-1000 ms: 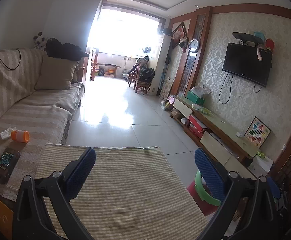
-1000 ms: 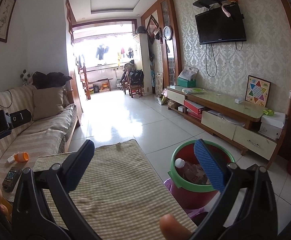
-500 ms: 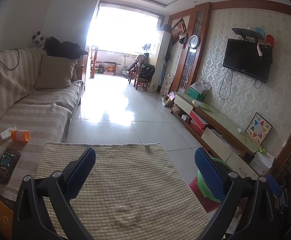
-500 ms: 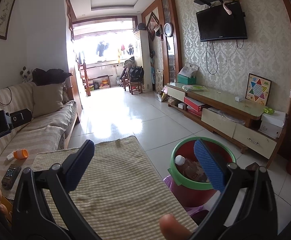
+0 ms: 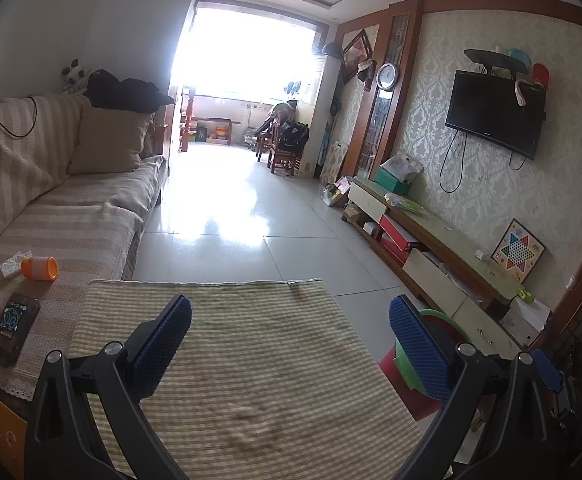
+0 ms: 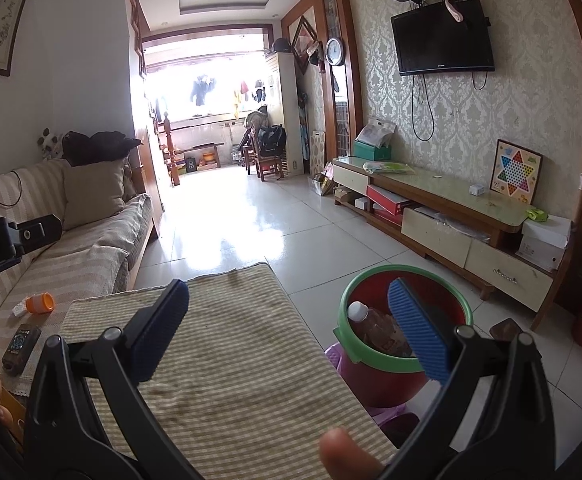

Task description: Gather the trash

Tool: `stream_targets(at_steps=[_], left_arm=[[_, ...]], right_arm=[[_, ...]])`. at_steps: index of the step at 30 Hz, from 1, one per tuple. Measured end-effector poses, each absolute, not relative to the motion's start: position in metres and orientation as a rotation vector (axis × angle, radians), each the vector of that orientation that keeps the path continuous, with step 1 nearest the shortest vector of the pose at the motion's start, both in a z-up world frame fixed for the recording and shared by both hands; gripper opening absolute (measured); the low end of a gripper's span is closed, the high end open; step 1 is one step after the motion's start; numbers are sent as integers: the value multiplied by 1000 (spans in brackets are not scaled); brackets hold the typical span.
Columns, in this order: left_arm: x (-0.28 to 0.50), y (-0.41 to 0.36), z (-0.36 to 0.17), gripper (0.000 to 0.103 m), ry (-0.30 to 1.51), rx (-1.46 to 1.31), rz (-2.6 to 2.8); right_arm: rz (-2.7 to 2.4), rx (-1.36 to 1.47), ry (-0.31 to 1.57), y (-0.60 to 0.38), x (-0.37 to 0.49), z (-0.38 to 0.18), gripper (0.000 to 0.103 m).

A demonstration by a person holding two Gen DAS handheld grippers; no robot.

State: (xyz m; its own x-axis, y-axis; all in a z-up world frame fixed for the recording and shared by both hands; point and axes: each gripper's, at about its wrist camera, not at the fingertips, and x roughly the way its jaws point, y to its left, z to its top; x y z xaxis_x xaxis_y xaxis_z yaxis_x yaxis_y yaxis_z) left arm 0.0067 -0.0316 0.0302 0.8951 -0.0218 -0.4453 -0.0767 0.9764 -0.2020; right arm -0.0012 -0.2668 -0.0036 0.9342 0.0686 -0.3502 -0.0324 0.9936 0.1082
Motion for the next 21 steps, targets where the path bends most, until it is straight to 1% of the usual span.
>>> stream_targets(at_steps=[14,18,21], left_arm=[[17,-35,16,95,506,-209,15],[23,-30,6,95,544,-228,38],[21,-19,-5,95,568,-252,69]], right_arm=[[54,90,424,-266,13,-20,98],[73,67,460,-258,27,-37,98],[115,19,518,-244,55,-62,98]])
